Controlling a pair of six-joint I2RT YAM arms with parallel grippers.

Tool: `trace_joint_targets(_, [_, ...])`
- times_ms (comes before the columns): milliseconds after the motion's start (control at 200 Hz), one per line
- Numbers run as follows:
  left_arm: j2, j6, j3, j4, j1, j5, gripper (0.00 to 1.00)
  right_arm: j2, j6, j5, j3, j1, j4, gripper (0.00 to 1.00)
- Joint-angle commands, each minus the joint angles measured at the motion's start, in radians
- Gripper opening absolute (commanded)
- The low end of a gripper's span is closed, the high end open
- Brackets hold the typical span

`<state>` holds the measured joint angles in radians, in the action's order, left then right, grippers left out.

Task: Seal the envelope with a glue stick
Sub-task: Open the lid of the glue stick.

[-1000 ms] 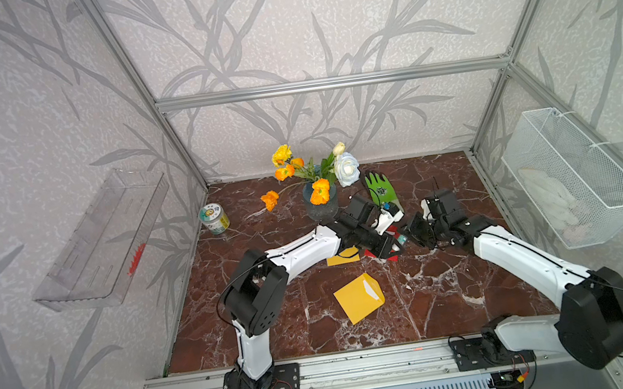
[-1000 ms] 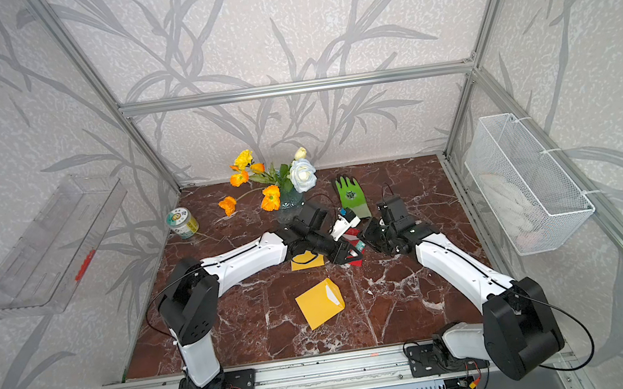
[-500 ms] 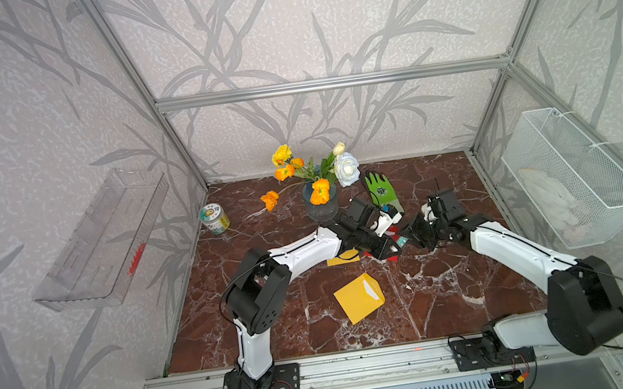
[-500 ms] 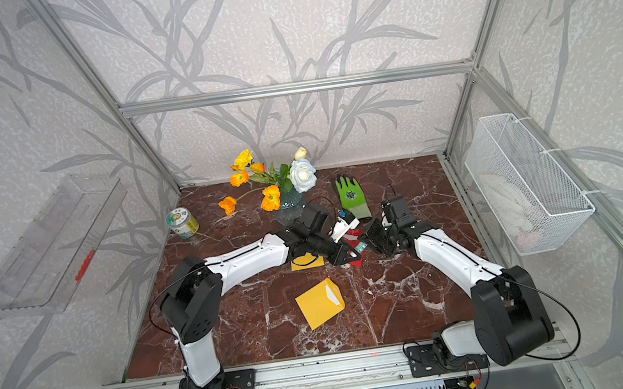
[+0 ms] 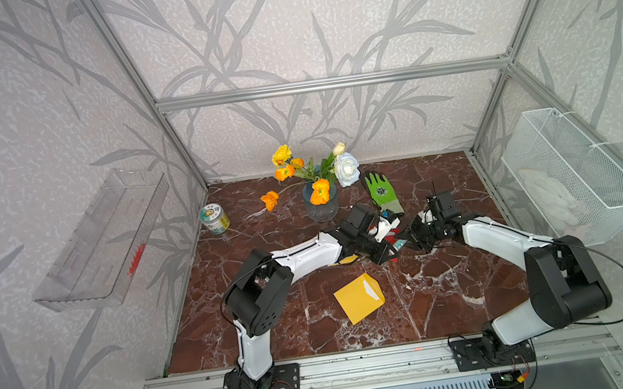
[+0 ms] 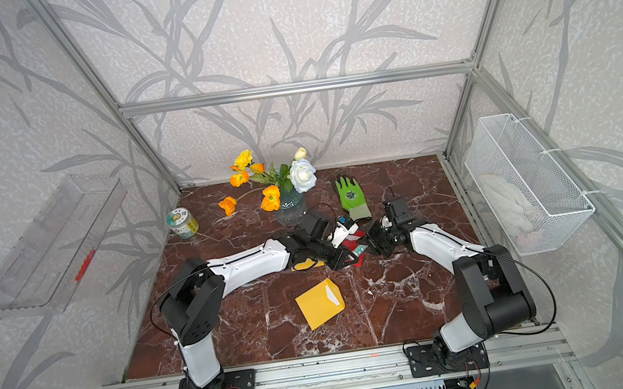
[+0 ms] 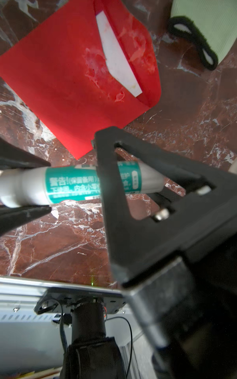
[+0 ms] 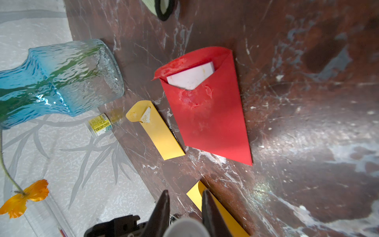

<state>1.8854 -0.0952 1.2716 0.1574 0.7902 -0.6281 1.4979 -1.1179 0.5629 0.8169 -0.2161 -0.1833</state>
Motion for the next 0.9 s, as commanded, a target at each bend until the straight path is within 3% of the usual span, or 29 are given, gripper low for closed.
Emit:
trace_joint_targets(0, [-0.09, 0.008, -0.026, 0.127, -0.006, -0.387, 0.0, -0.02, 0.083, -0.297, -0.064, 0.075, 0.296, 0.0])
trace_joint_targets(215, [-0.094, -0.045, -0.046, 0.087, -0.032, -0.488, 0.0, -0.08, 0.151, -0.313, -0.103, 0.076, 0.412, 0.0])
trace_joint_targets(345, [-0.102, -0.027, -0.061, 0.107, -0.032, -0.454, 0.0, -0.095, 0.174, -0.325, -0.103, 0.082, 0.447, 0.0])
trace_joint_targets(450, [-0.132, 0.011, -0.069, 0.125, -0.022, -0.316, 0.0, -0.081, 0.125, -0.345, -0.094, 0.088, 0.404, 0.0])
trace_joint_targets(580, [-0.179, 0.091, -0.067, 0.16, 0.035, 0.005, 0.0, -0.027, 0.104, -0.344, 0.032, 0.106, 0.045, 0.0])
trace_joint_targets(670, [-0.179, 0.119, -0.051, 0.182, 0.07, 0.163, 0.0, -0.009, 0.096, -0.403, 0.082, 0.106, -0.085, 0.0])
trace_joint_targets(750, [-0.174, 0.125, -0.052, 0.178, 0.091, 0.228, 0.0, 0.002, 0.09, -0.431, 0.099, 0.115, -0.123, 0.0])
trace_joint_targets(895, [-0.165, 0.098, -0.069, 0.145, 0.092, 0.216, 0.0, 0.009, 0.073, -0.397, 0.091, 0.121, -0.081, 0.0])
